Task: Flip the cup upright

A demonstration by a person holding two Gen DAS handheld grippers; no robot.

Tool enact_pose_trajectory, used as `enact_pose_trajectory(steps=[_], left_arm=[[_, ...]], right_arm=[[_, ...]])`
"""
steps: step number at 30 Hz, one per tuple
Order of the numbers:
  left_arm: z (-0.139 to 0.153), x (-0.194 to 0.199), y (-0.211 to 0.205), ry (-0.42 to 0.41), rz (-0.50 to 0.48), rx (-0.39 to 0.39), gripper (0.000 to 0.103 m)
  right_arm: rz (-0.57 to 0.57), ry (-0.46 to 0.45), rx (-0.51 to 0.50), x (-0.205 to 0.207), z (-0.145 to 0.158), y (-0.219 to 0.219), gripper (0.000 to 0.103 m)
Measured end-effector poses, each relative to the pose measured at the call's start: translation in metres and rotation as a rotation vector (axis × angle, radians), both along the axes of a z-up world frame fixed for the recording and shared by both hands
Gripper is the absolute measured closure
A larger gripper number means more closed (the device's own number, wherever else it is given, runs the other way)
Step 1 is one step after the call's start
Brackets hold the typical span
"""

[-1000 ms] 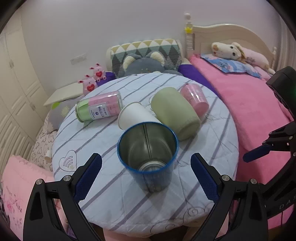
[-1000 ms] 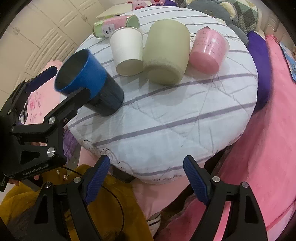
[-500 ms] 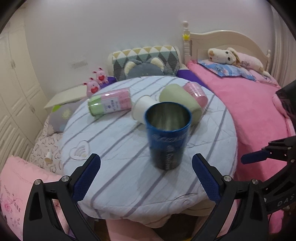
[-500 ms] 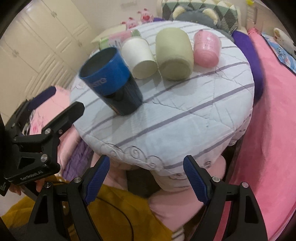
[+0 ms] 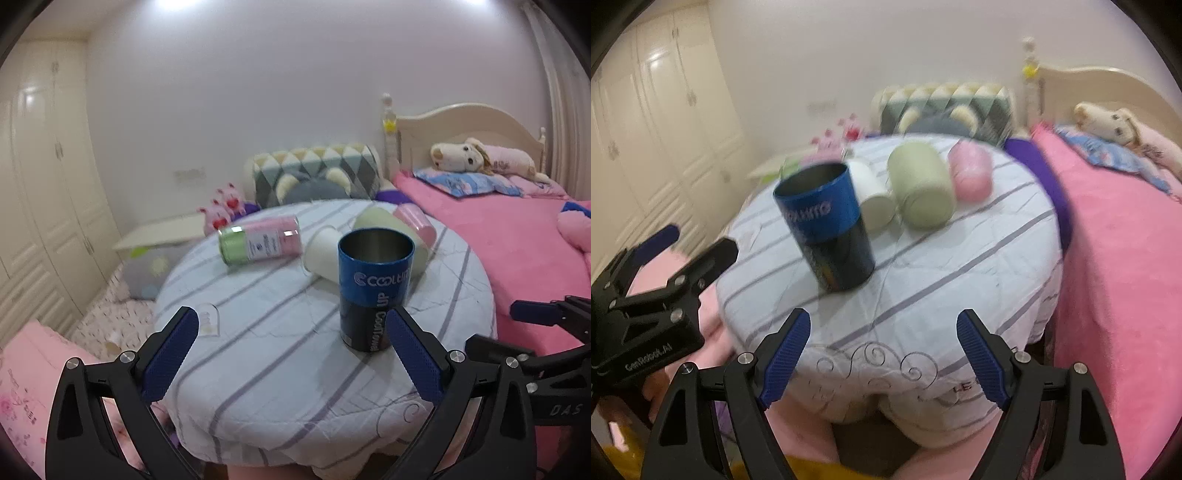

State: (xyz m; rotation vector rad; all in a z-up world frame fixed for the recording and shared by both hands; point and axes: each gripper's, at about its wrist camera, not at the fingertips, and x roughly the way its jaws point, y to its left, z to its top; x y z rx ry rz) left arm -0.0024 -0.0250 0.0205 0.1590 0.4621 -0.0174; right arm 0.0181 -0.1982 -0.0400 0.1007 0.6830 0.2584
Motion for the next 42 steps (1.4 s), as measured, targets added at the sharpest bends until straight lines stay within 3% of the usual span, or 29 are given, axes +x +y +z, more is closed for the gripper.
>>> enact_pose_trajectory(steps=[7,11,17,22,28,42], left_arm=[[-0.001,-0.028,-0.005,-0.169,-0.018,0.001,0.001],[-0.006,-0.034,-0.007,-0.2,-0.006,-0.01,0.0],[-0.015,-0.038,0.002,-0.187,-0.027,-0.102,0.0],[-0.024,-0.039,0.003,-0.185,-0.012,-0.101,0.0],[-0.029,-0.039,0.009,-0.184,-0.016,-0.176,0.0],[-0.03,-0.04,0.014,-0.191,0.001,-0.172,0.0]], right_arm=[[-0.076,-0.198,-0.032,-0.024,0.003,0.001,0.02],[-0.087,-0.261,-0.071,-0.033,-0.001,0.006,0.02],[-0.086,-0.368,-0.055,-0.05,-0.009,0.003,0.02],[-0.1,-0.447,-0.096,-0.054,-0.01,0.006,0.02],[-0.101,-0.464,-0.115,-0.05,-0.012,0.005,0.02],[-0.076,-0.473,-0.138,-0.055,-0.015,0.009,0.02]])
